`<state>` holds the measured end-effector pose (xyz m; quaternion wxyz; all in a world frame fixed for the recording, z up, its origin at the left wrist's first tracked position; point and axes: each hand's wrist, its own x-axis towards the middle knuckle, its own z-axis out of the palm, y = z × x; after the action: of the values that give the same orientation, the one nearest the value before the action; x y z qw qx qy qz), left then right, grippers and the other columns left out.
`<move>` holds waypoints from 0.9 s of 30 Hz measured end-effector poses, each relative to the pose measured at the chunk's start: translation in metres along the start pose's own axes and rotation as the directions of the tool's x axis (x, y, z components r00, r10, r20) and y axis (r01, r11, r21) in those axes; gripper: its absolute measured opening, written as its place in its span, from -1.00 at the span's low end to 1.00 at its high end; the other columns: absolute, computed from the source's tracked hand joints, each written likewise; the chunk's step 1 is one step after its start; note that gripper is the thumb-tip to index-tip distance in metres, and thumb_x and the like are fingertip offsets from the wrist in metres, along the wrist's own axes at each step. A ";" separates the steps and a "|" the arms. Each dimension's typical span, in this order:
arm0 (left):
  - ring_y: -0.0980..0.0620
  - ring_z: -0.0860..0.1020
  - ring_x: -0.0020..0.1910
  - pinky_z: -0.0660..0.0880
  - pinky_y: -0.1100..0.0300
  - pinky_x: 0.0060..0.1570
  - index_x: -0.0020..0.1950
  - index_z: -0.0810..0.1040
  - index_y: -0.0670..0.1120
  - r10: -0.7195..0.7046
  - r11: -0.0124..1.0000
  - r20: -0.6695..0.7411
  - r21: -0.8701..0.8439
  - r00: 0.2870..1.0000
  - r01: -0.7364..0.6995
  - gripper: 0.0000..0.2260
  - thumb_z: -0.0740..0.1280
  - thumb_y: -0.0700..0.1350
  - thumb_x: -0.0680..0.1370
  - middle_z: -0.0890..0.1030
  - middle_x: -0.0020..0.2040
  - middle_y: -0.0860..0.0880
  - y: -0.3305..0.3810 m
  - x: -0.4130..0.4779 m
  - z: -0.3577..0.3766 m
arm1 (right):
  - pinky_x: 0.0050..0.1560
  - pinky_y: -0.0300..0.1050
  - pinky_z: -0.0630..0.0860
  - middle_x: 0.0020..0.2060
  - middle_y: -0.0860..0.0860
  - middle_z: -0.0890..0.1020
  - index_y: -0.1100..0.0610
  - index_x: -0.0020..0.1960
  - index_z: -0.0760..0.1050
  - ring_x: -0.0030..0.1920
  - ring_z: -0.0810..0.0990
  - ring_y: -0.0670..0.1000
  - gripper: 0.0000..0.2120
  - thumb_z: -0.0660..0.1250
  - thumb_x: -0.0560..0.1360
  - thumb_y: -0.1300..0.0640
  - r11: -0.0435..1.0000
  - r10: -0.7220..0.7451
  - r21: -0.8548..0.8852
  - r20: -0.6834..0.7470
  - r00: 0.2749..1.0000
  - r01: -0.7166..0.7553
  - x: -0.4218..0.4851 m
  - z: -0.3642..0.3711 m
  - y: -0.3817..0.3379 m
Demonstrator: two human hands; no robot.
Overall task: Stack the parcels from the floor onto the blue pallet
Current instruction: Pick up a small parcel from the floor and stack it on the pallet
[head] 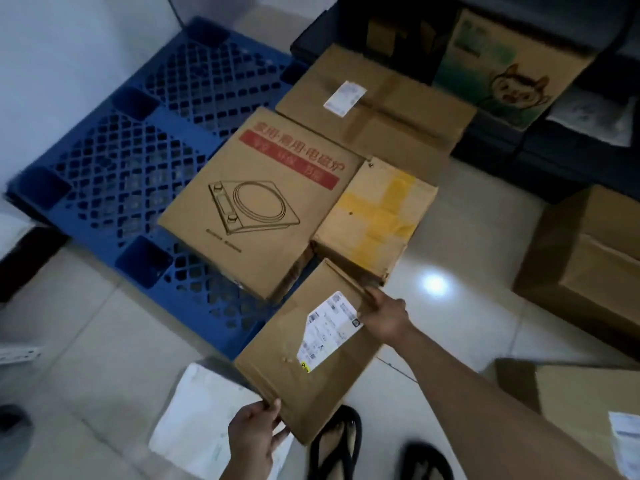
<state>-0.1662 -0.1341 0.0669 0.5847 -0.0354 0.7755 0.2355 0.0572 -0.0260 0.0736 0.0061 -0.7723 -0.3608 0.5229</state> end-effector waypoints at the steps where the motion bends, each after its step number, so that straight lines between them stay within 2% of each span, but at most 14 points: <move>1: -0.20 0.52 0.03 0.49 -0.17 0.02 0.12 0.45 -0.37 -0.012 1.000 -0.021 -0.003 1.000 0.012 -0.82 0.29 -0.35 0.54 0.55 0.05 -0.32 0.000 0.012 0.005 | 0.40 -0.03 0.34 0.36 0.19 0.29 -0.08 0.51 0.17 0.37 0.30 0.23 -0.40 0.23 0.50 0.03 1.000 -0.021 -0.022 0.003 1.000 0.021 0.012 0.003 -0.001; 3: -0.20 0.52 -0.01 0.49 -0.17 0.08 0.12 0.46 -0.35 -0.018 1.000 -0.046 -0.001 0.999 0.018 -0.84 0.28 -0.35 0.54 0.54 0.03 -0.30 0.004 0.030 0.014 | 0.39 0.01 0.36 0.38 0.18 0.32 0.02 0.49 0.23 0.36 0.36 0.22 -0.41 0.26 0.49 0.08 0.999 -0.050 0.010 -0.020 0.999 0.050 0.031 0.006 -0.003; 6: -0.17 0.49 -0.08 0.50 -0.09 -0.01 0.10 0.47 -0.32 0.013 1.000 -0.073 -0.024 0.997 -0.014 -0.85 0.29 -0.35 0.54 0.52 0.00 -0.27 0.013 0.054 0.028 | 0.32 0.00 0.44 0.36 0.16 0.35 0.11 0.45 0.30 0.29 0.44 0.21 -0.47 0.24 0.48 0.16 0.990 -0.080 0.105 -0.100 0.992 0.091 0.053 0.006 -0.003; 8: -0.17 0.49 -0.03 0.55 -0.03 -0.11 0.11 0.46 -0.30 0.009 0.999 -0.097 -0.032 0.995 -0.012 -0.82 0.31 -0.36 0.52 0.52 0.01 -0.26 0.020 0.068 0.037 | 0.15 -0.03 0.52 0.31 0.17 0.40 0.09 0.44 0.30 0.18 0.51 0.22 -0.47 0.15 0.47 0.26 0.972 -0.052 0.221 -0.156 0.986 0.086 0.060 0.007 -0.003; 10: -0.16 0.50 0.03 0.59 0.04 -0.23 0.06 0.45 -0.28 -0.045 0.998 -0.072 -0.046 0.996 0.042 -0.88 0.28 -0.36 0.54 0.52 0.04 -0.24 0.025 0.074 0.048 | 0.02 -0.08 0.52 0.23 0.11 0.49 0.06 0.43 0.28 0.08 0.52 0.15 -0.47 0.09 0.47 0.29 0.915 0.027 0.402 -0.173 0.984 0.046 0.062 0.011 -0.001; 12: -0.18 0.52 0.16 0.61 0.13 -0.24 -0.04 0.44 -0.27 -0.108 0.993 -0.059 -0.048 0.992 0.105 -0.99 0.24 -0.34 0.57 0.55 0.02 -0.18 0.024 0.078 0.056 | 0.06 -0.11 0.45 0.12 0.00 0.50 0.08 0.43 0.24 0.05 0.48 0.06 -0.51 0.17 0.50 0.23 0.841 0.091 0.542 -0.138 0.986 -0.002 0.062 0.013 0.000; 14: -0.18 0.55 0.15 0.59 0.25 -0.44 -0.08 0.45 -0.23 -0.101 0.995 -0.065 -0.002 0.993 0.101 -0.95 0.23 -0.33 0.57 0.58 0.05 -0.21 0.021 0.085 0.060 | 0.14 -0.07 0.46 0.14 0.03 0.52 0.11 0.33 0.29 0.09 0.50 0.06 -0.60 0.24 0.51 0.15 0.782 0.124 0.620 -0.064 0.990 -0.058 0.064 0.015 0.007; 16: -0.14 0.55 0.01 0.58 0.26 -0.48 -0.02 0.46 -0.22 -0.078 0.997 -0.062 0.008 0.995 0.079 -0.98 0.26 -0.30 0.56 0.55 0.21 -0.29 0.018 0.092 0.061 | 0.23 0.02 0.47 0.20 0.07 0.55 0.05 0.16 0.39 0.15 0.52 0.08 -0.78 0.21 0.52 0.16 0.786 0.101 0.613 0.008 0.995 -0.084 0.065 0.013 0.012; 18: -0.13 0.53 0.01 0.62 0.13 -0.31 0.02 0.47 -0.24 -0.080 0.997 -0.030 -0.001 0.996 0.080 -0.90 0.30 -0.22 0.57 0.52 0.26 -0.29 0.018 0.099 0.065 | 0.27 0.04 0.44 0.22 0.05 0.54 -0.01 0.12 0.40 0.17 0.52 0.09 -0.77 0.18 0.52 0.22 0.809 0.056 0.579 0.104 0.993 -0.107 0.066 0.010 0.017; 20: -0.17 0.53 0.07 0.56 -0.06 0.02 0.13 0.45 -0.26 -0.084 0.996 -0.023 -0.015 0.996 0.084 -0.75 0.37 -0.18 0.52 0.52 0.27 -0.28 0.020 0.106 0.069 | 0.27 0.05 0.40 0.28 0.03 0.49 -0.01 0.33 0.32 0.25 0.46 0.08 -0.59 0.18 0.52 0.25 0.823 0.006 0.553 0.221 0.975 -0.131 0.069 0.007 0.021; 22: -0.23 0.55 0.14 0.50 -0.16 0.14 0.18 0.43 -0.27 -0.065 0.998 -0.067 0.012 0.996 0.066 -0.64 0.43 -0.17 0.47 0.53 0.26 -0.29 0.024 0.112 0.072 | 0.23 0.01 0.39 0.30 -0.03 0.43 -0.04 0.47 0.17 0.23 0.40 0.02 -0.45 0.20 0.53 0.21 0.862 -0.015 0.489 0.285 0.958 -0.132 0.072 0.005 0.022; 25: -0.20 0.55 0.09 0.53 -0.09 0.06 0.23 0.43 -0.28 -0.022 0.991 -0.104 0.126 0.994 0.035 -0.55 0.47 -0.13 0.43 0.55 0.23 -0.25 0.024 0.114 0.082 | 0.23 -0.01 0.41 0.19 -0.02 0.46 -0.05 0.51 0.07 0.19 0.45 0.03 -0.42 0.18 0.55 0.18 0.918 0.011 0.370 0.331 0.944 -0.140 0.076 -0.001 0.027; 27: -0.10 0.55 -0.03 0.52 0.03 -0.11 0.29 0.41 -0.22 -0.008 0.973 -0.091 0.229 0.996 0.029 -0.46 0.49 -0.04 0.41 0.59 0.12 -0.13 0.023 0.110 0.091 | 0.21 -0.04 0.43 0.26 0.04 0.47 -0.02 0.53 0.04 0.16 0.56 0.06 -0.43 0.11 0.57 0.24 0.939 0.033 0.305 0.375 0.927 -0.157 0.076 -0.005 0.030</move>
<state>-0.1270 -0.0523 -0.0462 0.5518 0.0148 0.8226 0.1366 0.0923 -0.0041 0.0032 0.0424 -0.6668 -0.2247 0.7093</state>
